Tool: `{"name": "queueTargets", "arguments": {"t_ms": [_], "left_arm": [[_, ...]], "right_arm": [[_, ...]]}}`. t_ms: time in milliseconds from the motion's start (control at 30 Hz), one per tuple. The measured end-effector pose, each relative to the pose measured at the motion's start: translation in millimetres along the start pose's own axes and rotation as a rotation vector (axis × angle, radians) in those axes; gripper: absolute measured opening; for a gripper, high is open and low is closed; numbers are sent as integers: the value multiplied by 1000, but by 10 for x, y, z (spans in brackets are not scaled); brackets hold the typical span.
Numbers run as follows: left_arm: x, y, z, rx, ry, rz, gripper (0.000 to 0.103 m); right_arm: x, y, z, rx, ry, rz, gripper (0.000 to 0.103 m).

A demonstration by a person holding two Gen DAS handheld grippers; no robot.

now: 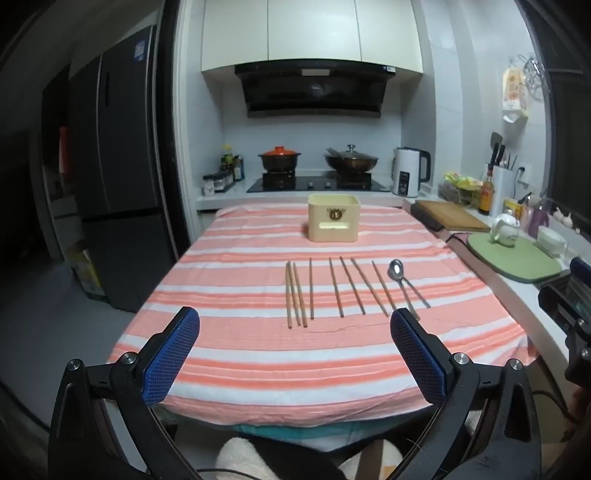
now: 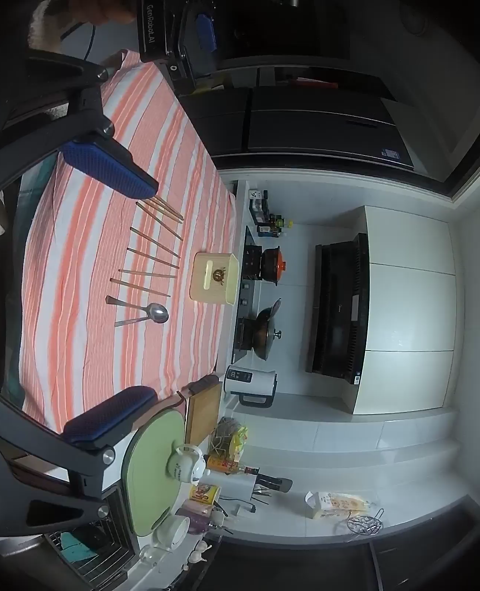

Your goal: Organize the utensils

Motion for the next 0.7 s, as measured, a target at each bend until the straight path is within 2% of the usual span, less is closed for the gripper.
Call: {"name": "queueTargets", "arguments": {"t_ms": [267,467,533,700], "left_arm": [[-88,-37,-80,-4,8,-10,103],[-44,-78,28,20,-9,-13,103],[-50,-80,34,24,-9,-15,103],[-76,-86,60,28,-14,-7,103]], "right_arm": [[-41,20,-13,0,-1,10,103],[-107,71,-88,7,6,17,103],[-15,-11,30,17,-1,9,103],[-21,-7,25,19,1,9,103]]}}
Point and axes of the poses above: each gripper's, at about its wrist camera, not at the fingertips, and z roughly the way its jaws point, x to its left, y to its top, the point moved 4 cm from there along z, roughly the way its jaws point, and after that the axes turned 2 degrees about -x, right-handed, at the moved point
